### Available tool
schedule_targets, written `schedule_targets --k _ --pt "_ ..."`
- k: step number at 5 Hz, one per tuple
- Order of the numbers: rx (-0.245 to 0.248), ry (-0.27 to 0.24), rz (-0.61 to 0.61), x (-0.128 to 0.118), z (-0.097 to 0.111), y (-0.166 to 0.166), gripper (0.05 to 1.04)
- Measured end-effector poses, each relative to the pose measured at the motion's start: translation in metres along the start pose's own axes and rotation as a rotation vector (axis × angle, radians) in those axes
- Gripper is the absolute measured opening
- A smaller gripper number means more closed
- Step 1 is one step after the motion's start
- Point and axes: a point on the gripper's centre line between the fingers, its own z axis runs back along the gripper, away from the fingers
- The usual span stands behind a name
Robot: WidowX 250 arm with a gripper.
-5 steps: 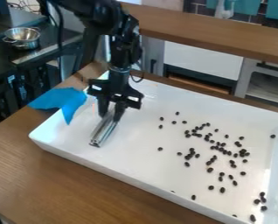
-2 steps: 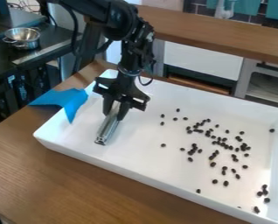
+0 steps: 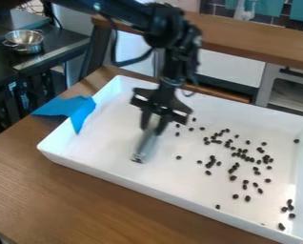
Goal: Sweep into pile
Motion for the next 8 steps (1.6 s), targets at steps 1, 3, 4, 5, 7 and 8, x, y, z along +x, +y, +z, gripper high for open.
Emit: schedule_targets --k 1,3,4,5,7,8 --pt "-0.007 0.004 -0.017 -0.003 0.007 -0.026 0.34" --pt "-0.008 -0.005 -0.022 -0.006 0.011 -0.049 0.34" --pt "-0.013 -0.019 -0.07 -0.015 0.016 -0.076 0.34" --pt "-0.01 -0.011 -0.06 -0.015 0.017 -0.083 0.34" --pt "-0.046 -0.015 -0.072 -0.015 0.024 -0.115 0.34" --pt "-0.06 -0.005 -0.072 -0.013 0.026 -0.124 0.34"
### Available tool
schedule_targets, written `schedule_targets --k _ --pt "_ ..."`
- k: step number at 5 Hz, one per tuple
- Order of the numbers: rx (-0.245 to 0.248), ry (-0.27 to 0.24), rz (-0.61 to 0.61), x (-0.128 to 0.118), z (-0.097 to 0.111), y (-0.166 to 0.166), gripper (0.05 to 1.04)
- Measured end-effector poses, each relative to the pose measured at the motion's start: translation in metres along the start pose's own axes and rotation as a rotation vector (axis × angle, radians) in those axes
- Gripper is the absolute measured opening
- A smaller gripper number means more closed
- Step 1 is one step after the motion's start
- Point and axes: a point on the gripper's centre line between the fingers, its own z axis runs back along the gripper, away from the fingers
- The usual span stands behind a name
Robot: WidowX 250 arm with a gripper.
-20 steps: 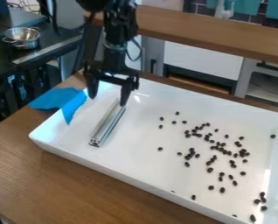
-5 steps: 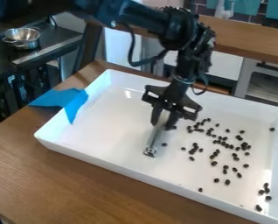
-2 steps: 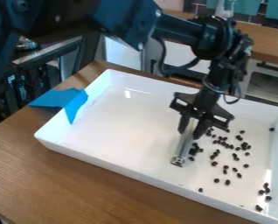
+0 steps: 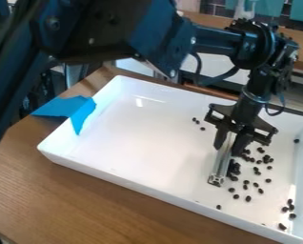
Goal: Sweep into pile
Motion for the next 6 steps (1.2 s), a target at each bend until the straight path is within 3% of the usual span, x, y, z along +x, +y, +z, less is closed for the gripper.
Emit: schedule_targets --k 2,4,5,6 --pt "-0.039 -0.001 -0.034 -0.003 0.006 -0.026 0.34" --pt "-0.088 0.029 -0.027 0.001 0.008 -0.021 0.34" --pt "-0.105 0.055 -0.006 0.011 0.012 0.013 0.34" --pt "-0.098 0.012 0.041 0.033 0.023 0.067 0.34"
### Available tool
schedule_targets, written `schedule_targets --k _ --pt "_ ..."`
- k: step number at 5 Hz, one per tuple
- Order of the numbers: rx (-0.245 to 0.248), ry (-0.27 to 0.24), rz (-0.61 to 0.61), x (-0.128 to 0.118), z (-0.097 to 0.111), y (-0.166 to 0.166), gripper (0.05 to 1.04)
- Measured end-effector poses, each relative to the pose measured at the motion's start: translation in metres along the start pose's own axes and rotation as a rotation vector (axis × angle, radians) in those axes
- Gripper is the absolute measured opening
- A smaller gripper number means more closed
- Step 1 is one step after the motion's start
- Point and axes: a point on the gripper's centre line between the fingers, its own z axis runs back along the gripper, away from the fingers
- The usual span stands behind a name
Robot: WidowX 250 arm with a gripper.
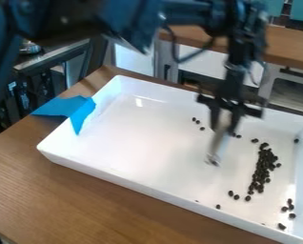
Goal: Sweep into pile
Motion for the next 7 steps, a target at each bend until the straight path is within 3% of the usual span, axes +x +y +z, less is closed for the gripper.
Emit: schedule_targets --k 1,2,4,6,7 --pt "0.012 -0.026 0.012 0.005 0.004 0.043 0.339" --pt "0.071 -0.051 -0.05 0.007 -0.001 0.061 0.34" --pt "0.122 -0.074 -0.034 0.015 -0.004 0.072 0.339" --pt "0.162 -0.023 -0.012 0.034 -0.021 0.071 0.339" --pt "0.172 -0.015 -0.01 0.031 -0.022 0.063 0.339"
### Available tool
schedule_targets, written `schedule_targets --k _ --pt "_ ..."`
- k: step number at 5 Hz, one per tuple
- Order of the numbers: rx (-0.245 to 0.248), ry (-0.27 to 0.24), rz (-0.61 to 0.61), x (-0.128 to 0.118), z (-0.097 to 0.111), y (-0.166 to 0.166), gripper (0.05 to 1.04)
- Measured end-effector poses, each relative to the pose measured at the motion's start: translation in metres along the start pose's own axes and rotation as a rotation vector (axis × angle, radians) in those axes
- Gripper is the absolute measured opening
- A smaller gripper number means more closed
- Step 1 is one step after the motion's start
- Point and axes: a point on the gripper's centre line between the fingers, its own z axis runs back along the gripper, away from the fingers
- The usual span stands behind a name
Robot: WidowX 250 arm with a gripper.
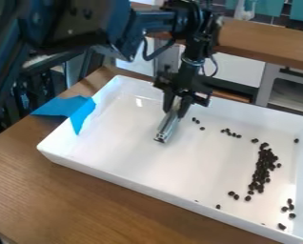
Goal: Sweep into pile
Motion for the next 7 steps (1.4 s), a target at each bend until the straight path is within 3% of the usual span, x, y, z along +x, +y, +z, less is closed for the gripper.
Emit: schedule_targets --k 2,3,5,7 --pt "0.025 -0.004 -0.046 -0.013 -0.001 -0.034 0.339" --pt "0.038 0.017 -0.038 -0.013 -0.002 -0.038 0.339" --pt "0.014 0.08 -0.057 -0.005 0.002 -0.058 0.339" --pt "-0.015 0.095 -0.134 -0.019 0.014 -0.094 0.339"
